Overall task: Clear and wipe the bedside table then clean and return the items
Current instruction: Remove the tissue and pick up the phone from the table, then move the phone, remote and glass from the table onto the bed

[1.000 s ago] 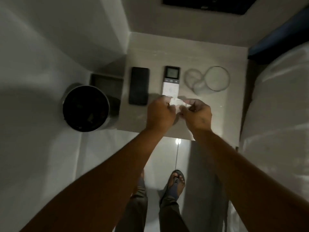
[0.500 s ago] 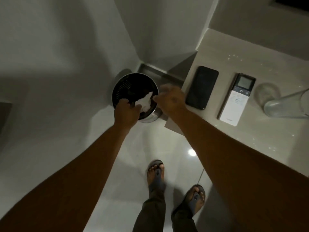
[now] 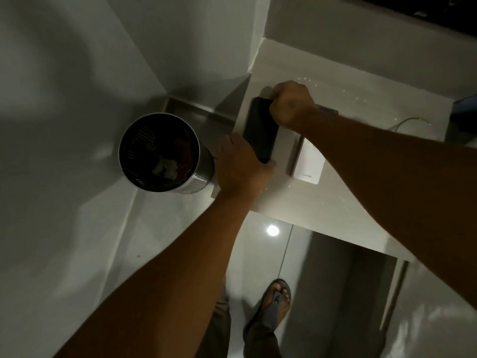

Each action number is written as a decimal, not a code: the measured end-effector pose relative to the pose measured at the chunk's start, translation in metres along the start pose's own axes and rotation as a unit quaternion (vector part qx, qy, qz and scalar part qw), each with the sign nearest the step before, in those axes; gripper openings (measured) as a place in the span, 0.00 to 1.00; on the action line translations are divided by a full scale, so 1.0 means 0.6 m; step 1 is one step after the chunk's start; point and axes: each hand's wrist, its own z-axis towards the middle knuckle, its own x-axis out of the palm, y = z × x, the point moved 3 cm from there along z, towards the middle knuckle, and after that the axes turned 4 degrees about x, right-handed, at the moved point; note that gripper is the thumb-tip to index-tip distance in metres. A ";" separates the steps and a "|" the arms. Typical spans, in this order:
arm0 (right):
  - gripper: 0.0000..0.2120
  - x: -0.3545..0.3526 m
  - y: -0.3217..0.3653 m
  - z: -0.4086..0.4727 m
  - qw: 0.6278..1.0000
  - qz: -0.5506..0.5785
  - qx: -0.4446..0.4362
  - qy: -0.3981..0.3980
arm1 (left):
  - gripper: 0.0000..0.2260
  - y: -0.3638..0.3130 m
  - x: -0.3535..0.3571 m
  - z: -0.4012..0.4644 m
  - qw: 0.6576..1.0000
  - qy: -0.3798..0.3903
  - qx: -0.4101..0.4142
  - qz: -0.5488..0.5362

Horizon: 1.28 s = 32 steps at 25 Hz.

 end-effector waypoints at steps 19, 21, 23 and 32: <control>0.13 -0.302 -0.493 -0.614 0.865 0.233 0.232 -0.378 | 0.35 -0.434 0.023 -0.375 0.896 0.164 0.412 -0.012; 0.15 -0.323 -0.598 -0.685 0.820 0.252 0.320 -0.403 | 0.33 -0.527 0.084 -0.428 0.858 0.209 0.469 -0.009; 0.16 -0.322 -0.686 -0.729 0.775 0.295 0.388 -0.402 | 0.33 -0.600 0.145 -0.470 0.827 0.254 0.502 0.015; 0.11 -0.308 -0.678 -0.695 0.779 0.164 0.356 -0.490 | 0.38 -0.584 0.158 -0.439 0.832 0.277 0.480 0.006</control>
